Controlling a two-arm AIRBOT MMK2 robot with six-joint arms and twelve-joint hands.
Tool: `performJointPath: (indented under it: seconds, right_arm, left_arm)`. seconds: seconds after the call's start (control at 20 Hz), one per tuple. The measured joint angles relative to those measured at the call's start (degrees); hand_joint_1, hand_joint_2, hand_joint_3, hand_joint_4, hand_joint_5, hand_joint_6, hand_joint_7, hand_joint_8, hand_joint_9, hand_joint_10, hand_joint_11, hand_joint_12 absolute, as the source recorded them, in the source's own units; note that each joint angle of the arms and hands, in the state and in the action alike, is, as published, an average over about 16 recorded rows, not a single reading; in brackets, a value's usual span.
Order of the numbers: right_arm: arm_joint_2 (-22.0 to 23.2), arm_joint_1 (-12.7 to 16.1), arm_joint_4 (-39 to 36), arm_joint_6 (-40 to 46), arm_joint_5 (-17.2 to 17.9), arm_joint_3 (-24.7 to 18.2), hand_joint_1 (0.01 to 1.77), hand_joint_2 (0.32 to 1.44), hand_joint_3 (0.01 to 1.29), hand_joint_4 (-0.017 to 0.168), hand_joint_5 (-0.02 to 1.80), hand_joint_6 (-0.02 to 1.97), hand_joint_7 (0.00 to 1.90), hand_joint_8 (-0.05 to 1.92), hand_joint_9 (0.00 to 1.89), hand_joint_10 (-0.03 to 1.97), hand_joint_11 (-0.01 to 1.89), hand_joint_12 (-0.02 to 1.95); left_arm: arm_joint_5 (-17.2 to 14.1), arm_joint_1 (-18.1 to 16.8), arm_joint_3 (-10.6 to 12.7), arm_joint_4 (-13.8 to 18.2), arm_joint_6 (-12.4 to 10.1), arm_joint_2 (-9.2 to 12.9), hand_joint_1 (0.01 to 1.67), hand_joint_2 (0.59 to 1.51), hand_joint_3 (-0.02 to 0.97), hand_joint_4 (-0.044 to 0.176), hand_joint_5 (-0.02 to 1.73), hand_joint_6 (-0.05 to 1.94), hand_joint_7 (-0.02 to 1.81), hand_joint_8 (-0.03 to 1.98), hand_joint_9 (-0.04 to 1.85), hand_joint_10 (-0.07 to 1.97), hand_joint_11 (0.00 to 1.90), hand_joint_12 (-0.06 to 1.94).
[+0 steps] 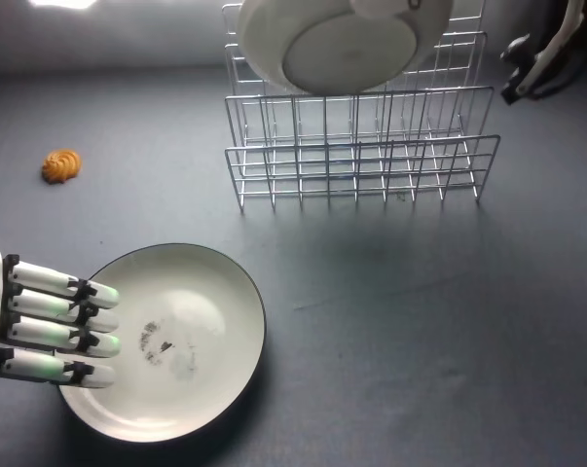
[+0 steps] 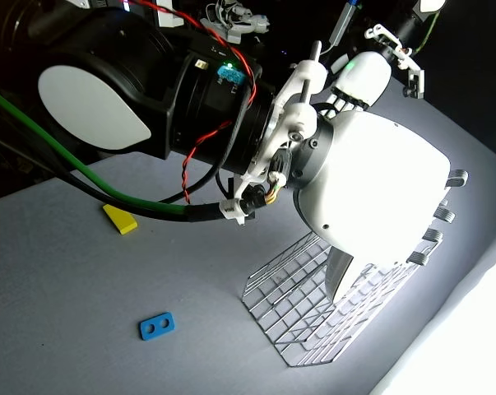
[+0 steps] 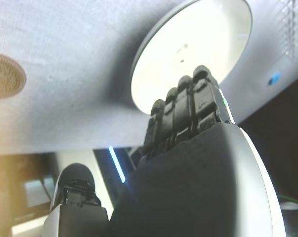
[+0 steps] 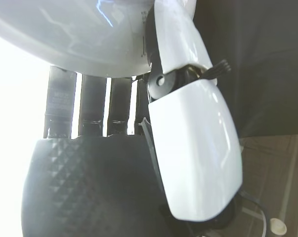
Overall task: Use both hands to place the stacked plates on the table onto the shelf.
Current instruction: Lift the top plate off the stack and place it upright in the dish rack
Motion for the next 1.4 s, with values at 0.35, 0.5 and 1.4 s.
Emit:
performJointPath:
  seconds: [0.35,0.5,1.4]
  right_arm:
    - [-1.62,-2.04,-0.02,3.84,-0.39,2.88,1.31,1.07,0.01,-0.009,0.85,0.95,0.95,1.11,1.03,0.98,0.93,1.27]
    - [-2.14,-3.01,-0.08,5.08,-0.44,3.9,1.29,1.08,0.01,-0.009,0.84,0.98,0.95,1.14,1.04,0.92,0.93,1.26]
    - [-3.8,-8.03,-0.16,7.1,1.08,6.94,1.21,1.15,0.01,-0.009,0.77,1.12,0.92,0.98,0.98,0.7,0.79,1.29]
  left_arm:
    - [5.12,0.8,-0.83,0.88,-0.59,-0.14,0.02,1.119,0.016,0.002,0.03,0.01,0.02,0.02,0.02,0.01,0.02,0.0]
    - [6.68,1.14,-0.77,0.44,-0.78,-0.14,0.02,1.12,0.016,0.002,0.03,0.01,0.02,0.02,0.02,0.01,0.02,0.0]
    - [14.23,5.36,-3.2,-3.56,-7.17,0.84,0.02,1.121,0.016,-0.001,0.01,0.0,0.01,0.01,-0.02,-0.02,0.02,-0.01]
